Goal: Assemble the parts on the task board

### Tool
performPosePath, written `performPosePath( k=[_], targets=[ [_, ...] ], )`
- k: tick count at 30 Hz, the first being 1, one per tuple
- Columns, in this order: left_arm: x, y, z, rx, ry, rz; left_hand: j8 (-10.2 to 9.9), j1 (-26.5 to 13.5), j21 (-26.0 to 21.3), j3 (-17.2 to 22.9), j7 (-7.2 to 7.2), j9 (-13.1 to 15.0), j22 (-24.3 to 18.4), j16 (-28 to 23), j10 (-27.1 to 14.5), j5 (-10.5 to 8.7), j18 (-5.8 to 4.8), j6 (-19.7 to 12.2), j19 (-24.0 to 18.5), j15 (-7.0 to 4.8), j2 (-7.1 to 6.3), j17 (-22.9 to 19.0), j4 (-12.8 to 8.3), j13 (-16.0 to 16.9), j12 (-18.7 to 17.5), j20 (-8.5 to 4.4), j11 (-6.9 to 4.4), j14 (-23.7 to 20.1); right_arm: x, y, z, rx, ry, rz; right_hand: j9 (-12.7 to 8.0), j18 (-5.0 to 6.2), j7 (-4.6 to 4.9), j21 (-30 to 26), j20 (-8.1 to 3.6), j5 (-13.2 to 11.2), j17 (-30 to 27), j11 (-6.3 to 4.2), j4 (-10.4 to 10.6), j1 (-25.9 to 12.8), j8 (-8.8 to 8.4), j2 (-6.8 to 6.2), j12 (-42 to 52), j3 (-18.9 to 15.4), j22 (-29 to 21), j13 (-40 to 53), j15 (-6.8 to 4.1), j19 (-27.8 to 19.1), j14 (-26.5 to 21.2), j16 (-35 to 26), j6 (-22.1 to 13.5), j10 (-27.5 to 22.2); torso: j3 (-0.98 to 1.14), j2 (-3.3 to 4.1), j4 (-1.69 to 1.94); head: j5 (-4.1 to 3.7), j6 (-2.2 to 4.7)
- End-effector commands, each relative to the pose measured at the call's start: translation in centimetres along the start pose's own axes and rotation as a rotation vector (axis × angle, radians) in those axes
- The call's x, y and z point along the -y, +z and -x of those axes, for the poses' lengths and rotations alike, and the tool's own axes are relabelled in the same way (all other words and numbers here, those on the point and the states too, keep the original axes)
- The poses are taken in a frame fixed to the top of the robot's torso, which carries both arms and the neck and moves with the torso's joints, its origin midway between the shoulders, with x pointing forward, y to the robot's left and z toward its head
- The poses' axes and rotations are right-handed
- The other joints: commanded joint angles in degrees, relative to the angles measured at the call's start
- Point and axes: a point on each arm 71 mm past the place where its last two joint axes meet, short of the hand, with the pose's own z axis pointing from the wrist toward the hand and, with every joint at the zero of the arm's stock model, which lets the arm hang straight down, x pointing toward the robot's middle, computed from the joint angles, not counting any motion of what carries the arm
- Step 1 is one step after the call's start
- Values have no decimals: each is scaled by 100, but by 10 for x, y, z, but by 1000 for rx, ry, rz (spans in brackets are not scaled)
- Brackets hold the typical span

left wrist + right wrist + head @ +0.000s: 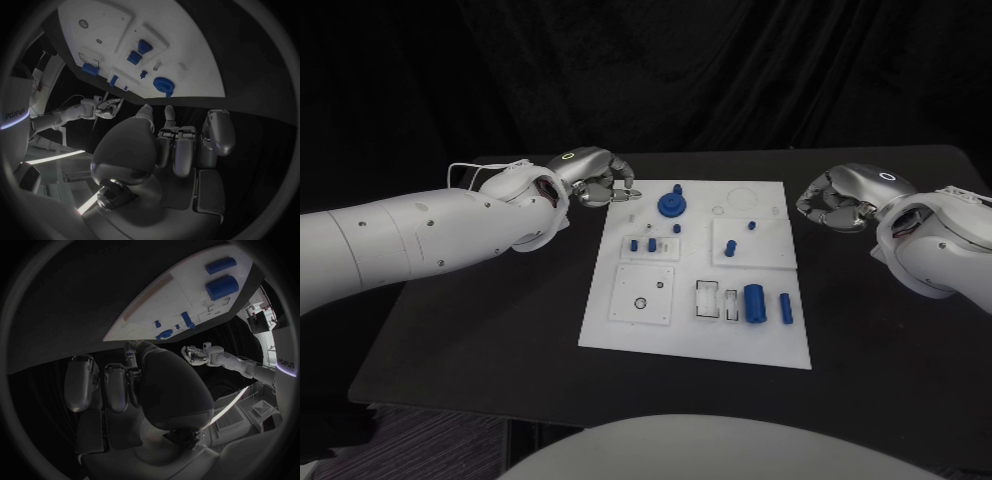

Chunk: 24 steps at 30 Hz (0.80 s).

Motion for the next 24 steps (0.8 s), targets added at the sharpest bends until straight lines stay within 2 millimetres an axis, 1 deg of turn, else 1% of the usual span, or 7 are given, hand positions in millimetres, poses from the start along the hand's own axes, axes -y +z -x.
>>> performPosePath(
  k=[1, 3, 6, 8, 9, 15, 24],
  targets=[
    [11, 4, 3, 54, 91, -198, 69, 640, -821, 360, 13, 87, 569, -624, -1419, -305, 178, -212, -928, 167, 82, 158, -47, 498, -1344, 120, 157, -1144, 2, 1, -1, 0, -4, -13, 6, 34, 4, -36, 19, -27, 871, 19, 13, -50, 4, 1, -31, 33, 1026, 1182, 10, 25, 436, -20, 45, 326, 0, 0, 0, 30, -1],
    [11, 8, 2, 49, 103, -229, 128, 1029, -1658, 719, 29, 24, 363, -2403, -4330, -296, 279, -562, -2084, 226, -20, -1719, -51, -611, -3570, 130, 155, -4334, 3, 1, -1, 1, -6, -16, 6, 34, 4, -36, 19, -27, 871, 19, 13, -50, 4, 1, -31, 33, 1026, 1182, 10, 25, 436, -20, 45, 326, -1, 0, 2, 35, -1],
    [12, 13, 1, 46, 117, -268, 124, 1287, -1799, 1067, 9, -324, 314, -2633, -4756, -306, 306, -715, -2541, 134, -153, -1981, -19, -1508, -4534, 67, 81, -4556, 5, 1, 0, 5, -8, -18, 7, 36, 3, -46, 19, -26, 869, 19, 11, -49, 5, 3, -34, 35, 1023, 1178, 10, 21, 435, -23, 47, 323, -1, 0, 1, 38, -1],
    [13, 17, 0, 34, 123, -296, -38, 1235, -1006, 1212, -100, -794, 513, -2515, -4875, -313, 179, -667, -1700, 33, -233, -2116, -77, -2099, -5058, 67, -13, -4077, 6, 1, 0, 11, -8, -16, 7, 37, 2, -49, 19, -26, 860, 18, 10, -47, 7, 4, -38, 37, 1022, 1173, 9, 20, 433, -33, 49, 319, -1, 1, 1, 44, -1],
    [13, 19, -1, 24, 125, -307, -293, 1031, 204, 1339, -136, -1513, 823, -1938, -4599, -240, 24, -260, -238, -22, -357, -1785, -94, -2793, -5489, 31, -7, -2584, 7, 1, 1, 17, -7, -14, 8, 38, 1, -53, 19, -25, 866, 18, 7, -45, 9, 5, -35, 39, 1021, 1177, 9, 19, 434, -27, 53, 322, 0, 0, 0, 37, -1],
    [18, 30, -8, -34, 151, -349, -698, 825, 1027, 1606, -564, -3623, 1079, -1856, -4256, -167, -126, -161, 850, -216, -892, -1919, -37, -4466, -6301, 94, -192, -1486, 7, 0, 3, 42, -2, -2, 11, 34, -2, -38, 18, -22, 874, 15, -2, -40, 14, -1, -33, 40, 1025, 1180, 7, 25, 435, -18, 62, 325, -2, 1, 0, -2, -1],
    [37, 40, -16, -57, 234, -449, -659, 1014, 1817, 1849, -874, -4380, 1347, -1544, -4112, 584, -317, 288, 1550, -258, -1156, -1769, -326, -5049, -6299, -28, -193, -833, 12, -5, 4, 42, -2, -10, 12, 35, -3, -42, 18, -21, 869, 14, -4, -40, 16, -5, -36, 39, 1024, 1176, 7, 24, 434, -23, 65, 321, -8, 9, 4, -13, -1]
  ],
)
